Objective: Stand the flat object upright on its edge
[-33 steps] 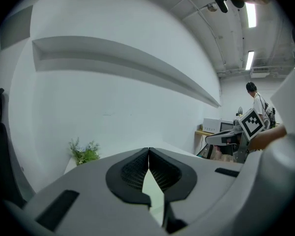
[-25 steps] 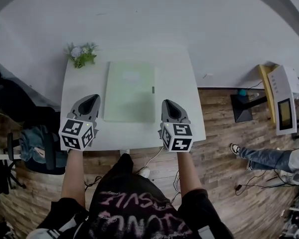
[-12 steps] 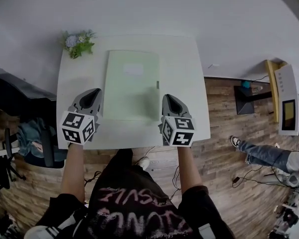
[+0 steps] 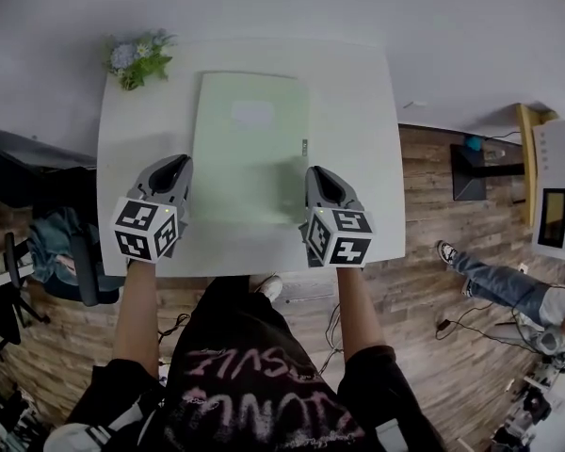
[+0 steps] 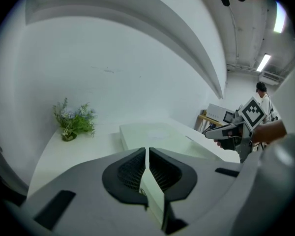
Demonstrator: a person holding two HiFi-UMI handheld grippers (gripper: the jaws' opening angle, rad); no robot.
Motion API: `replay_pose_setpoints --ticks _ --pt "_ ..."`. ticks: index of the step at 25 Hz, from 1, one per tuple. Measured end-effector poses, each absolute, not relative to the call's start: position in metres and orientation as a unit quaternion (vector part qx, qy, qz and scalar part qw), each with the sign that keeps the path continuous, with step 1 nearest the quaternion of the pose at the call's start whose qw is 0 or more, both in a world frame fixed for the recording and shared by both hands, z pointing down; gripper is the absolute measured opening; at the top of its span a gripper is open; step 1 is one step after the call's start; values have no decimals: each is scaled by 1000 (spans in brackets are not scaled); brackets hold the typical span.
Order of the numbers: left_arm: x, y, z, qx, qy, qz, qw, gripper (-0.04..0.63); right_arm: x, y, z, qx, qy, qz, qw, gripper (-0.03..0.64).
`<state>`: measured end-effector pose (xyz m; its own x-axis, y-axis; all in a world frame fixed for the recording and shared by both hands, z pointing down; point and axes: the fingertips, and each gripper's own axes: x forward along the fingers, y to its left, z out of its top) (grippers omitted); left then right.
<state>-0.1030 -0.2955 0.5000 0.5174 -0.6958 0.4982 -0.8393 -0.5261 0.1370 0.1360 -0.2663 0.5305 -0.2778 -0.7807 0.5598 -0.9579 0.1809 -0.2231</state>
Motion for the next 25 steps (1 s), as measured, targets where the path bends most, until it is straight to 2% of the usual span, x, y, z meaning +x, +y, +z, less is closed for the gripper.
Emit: replay_pose_setpoints --ticks 3,6,7,9,16,25 --pt "-103 -299 509 849 -447 199 200 24 134 -271 536 570 -752 289 164 29" --pt "-101 -302 519 847 -438 210 215 130 136 -275 542 570 -745 307 160 35" --pt "-101 -302 522 847 -437 213 217 142 137 -276 545 568 -744 313 160 46" --pt "-101 -304 526 845 -436 216 222 157 135 -276 550 557 -745 332 159 106" --pt "-100 -308 541 837 -429 226 252 209 129 -278 561 535 -744 364 165 180" --pt "-96 -312 559 829 -411 231 301 252 120 -283 572 503 -746 398 179 213"
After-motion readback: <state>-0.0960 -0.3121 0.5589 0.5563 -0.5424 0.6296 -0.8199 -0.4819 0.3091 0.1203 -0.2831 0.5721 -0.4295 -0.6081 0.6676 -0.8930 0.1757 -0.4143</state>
